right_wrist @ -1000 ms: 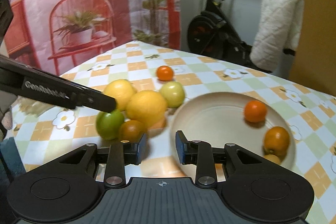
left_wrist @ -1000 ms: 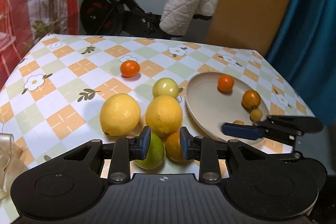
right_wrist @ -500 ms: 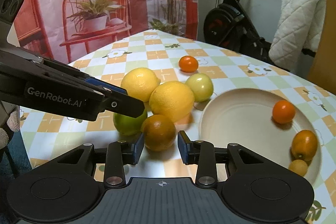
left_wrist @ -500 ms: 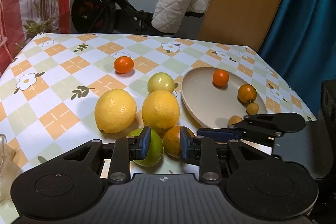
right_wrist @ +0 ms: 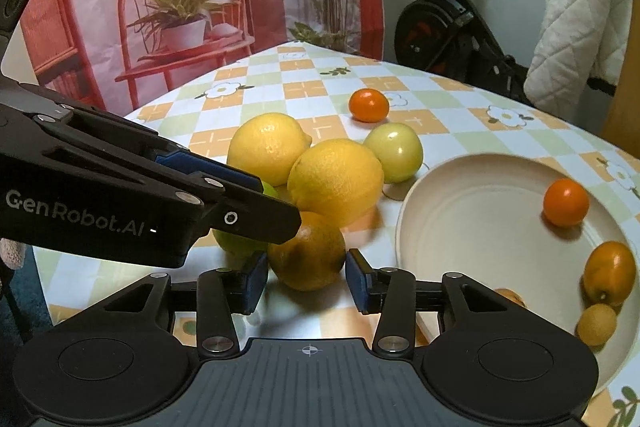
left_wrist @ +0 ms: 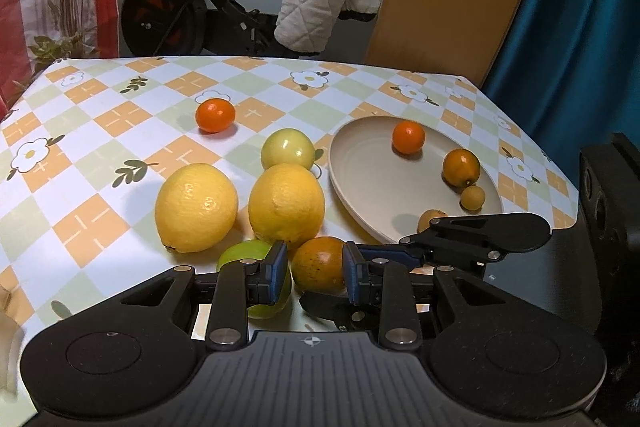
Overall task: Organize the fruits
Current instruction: 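Close the left gripper on the dark orange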
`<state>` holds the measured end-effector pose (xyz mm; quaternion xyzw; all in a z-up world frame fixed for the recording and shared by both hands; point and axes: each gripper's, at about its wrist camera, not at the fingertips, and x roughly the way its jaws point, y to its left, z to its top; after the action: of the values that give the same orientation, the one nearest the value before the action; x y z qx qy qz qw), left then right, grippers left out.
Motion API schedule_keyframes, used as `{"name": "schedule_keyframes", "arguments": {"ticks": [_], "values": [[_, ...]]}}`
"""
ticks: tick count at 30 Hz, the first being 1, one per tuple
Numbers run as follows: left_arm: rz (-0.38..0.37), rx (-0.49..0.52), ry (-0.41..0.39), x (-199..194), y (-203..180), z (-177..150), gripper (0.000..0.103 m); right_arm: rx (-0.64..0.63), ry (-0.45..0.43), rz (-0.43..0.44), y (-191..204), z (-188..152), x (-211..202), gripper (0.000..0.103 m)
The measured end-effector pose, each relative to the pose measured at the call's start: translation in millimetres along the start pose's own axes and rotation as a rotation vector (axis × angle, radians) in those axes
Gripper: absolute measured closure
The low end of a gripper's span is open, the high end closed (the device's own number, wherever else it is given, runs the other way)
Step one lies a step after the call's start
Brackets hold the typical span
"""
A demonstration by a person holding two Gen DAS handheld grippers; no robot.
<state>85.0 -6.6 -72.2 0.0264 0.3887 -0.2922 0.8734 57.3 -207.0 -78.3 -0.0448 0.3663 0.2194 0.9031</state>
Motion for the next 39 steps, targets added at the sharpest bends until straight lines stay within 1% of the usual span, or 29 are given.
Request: {"name": "schedule_keyframes", "arguments": {"ticks": [4,7,11,16,21,25,32,39], "values": [[-0.004,-0.004,0.014,3.5,-2.4,0.0,0.069,0.016,-0.003,0.008,-2.5,-4.6,-4.5,0.065],[-0.014,-0.002,0.024,5.9,-7.3,-1.5,0.060,0.032,0.000,0.009,-5.4,-9.3,-10.2,0.065],[-0.040,0.000,0.038,8.5,-15.5,-5.7,0.059,0.058,-0.002,0.005,-11.7,-19.2,-19.5,0.065],[-0.055,0.005,0.045,12.3,-25.7,-12.3,0.058,0.095,-0.008,-0.002,-19.4,-26.6,-26.2,0.065],[-0.067,-0.029,0.050,16.7,-27.8,-15.9,0.058,0.112,-0.018,-0.001,-21.9,-30.4,-30.4,0.065],[-0.062,-0.033,0.049,19.6,-31.3,-18.0,0.059,0.116,-0.023,0.001,-21.6,-32.0,-31.7,0.065],[-0.045,-0.037,0.011,13.0,-34.2,-19.4,0.061,0.107,-0.047,0.005,-19.2,-31.9,-35.9,0.066],[-0.049,-0.031,-0.011,9.4,-38.5,-15.0,0.061,0.104,-0.078,-0.007,-18.7,-30.2,-43.8,0.066]]}}
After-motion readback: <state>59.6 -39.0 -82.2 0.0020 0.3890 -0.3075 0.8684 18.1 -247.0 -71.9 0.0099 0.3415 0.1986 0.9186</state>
